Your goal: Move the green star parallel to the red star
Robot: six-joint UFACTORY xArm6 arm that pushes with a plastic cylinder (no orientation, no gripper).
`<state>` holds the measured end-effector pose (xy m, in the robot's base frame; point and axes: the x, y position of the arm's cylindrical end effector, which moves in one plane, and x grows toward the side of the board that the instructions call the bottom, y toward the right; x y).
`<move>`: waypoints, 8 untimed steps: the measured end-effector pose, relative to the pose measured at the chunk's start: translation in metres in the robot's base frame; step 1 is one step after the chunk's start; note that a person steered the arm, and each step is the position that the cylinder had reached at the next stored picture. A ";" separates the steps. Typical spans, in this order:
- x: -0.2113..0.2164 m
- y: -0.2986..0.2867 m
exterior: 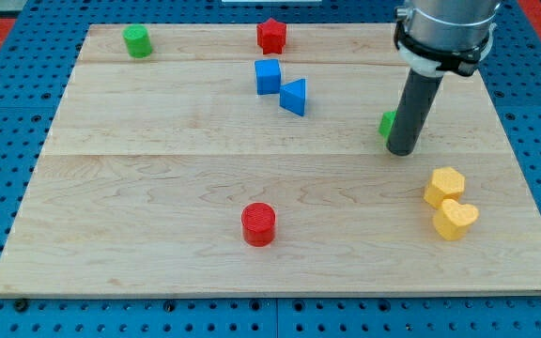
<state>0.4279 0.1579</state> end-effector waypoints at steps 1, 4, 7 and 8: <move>-0.049 -0.003; -0.134 0.012; -0.159 0.039; -0.184 0.014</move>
<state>0.2442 0.1717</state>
